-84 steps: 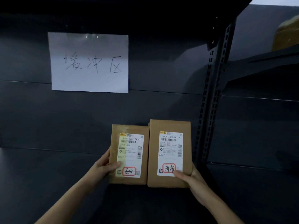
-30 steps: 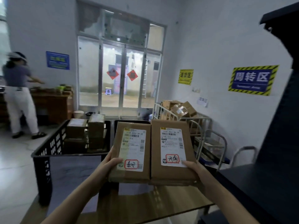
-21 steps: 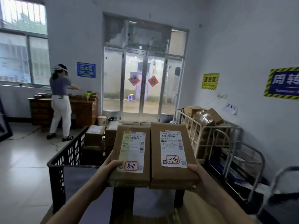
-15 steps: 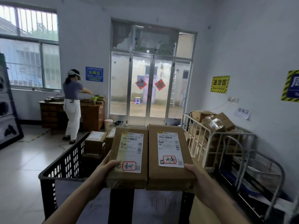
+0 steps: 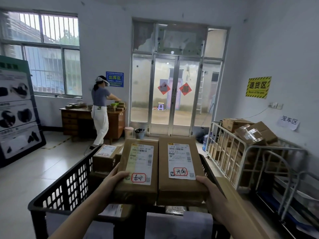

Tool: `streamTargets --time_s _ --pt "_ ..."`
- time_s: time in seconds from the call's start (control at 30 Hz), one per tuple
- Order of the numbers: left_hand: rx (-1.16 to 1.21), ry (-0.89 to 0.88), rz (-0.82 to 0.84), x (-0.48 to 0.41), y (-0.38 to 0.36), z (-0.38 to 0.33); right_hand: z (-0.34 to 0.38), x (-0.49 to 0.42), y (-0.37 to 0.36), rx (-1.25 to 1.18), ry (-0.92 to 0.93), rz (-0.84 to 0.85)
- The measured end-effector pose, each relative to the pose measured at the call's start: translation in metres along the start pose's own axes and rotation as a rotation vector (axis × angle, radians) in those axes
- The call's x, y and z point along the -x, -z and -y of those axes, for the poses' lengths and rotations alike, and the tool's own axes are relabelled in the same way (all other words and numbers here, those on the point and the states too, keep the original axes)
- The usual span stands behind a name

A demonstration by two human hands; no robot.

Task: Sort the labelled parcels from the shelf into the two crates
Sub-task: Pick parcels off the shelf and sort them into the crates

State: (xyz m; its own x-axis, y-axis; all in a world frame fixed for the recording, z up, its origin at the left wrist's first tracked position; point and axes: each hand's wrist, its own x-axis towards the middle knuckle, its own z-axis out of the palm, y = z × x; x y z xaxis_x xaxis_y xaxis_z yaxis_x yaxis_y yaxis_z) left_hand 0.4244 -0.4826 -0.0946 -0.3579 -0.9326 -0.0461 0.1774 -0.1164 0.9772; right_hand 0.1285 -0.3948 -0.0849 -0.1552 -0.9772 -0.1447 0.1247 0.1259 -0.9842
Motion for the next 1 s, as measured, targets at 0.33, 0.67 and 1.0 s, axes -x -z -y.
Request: streamTargets --time_s 0.33,0.67,1.0 --pt "0.0 0.041 -0.003 -0.081 0.027 0.008 0.001 -0.065 -0.011 0.063 -0.094 -0.097" --pt "-0.043 0.13 0.032 -0.125 0.072 0.018 -0.026 -0.128 -0.001 -0.032 -0.29 -0.298" --pt "-0.064 0.107 0.044 -0.133 0.06 0.013 -0.042 -0.183 -0.014 0.045 -0.389 -0.257"
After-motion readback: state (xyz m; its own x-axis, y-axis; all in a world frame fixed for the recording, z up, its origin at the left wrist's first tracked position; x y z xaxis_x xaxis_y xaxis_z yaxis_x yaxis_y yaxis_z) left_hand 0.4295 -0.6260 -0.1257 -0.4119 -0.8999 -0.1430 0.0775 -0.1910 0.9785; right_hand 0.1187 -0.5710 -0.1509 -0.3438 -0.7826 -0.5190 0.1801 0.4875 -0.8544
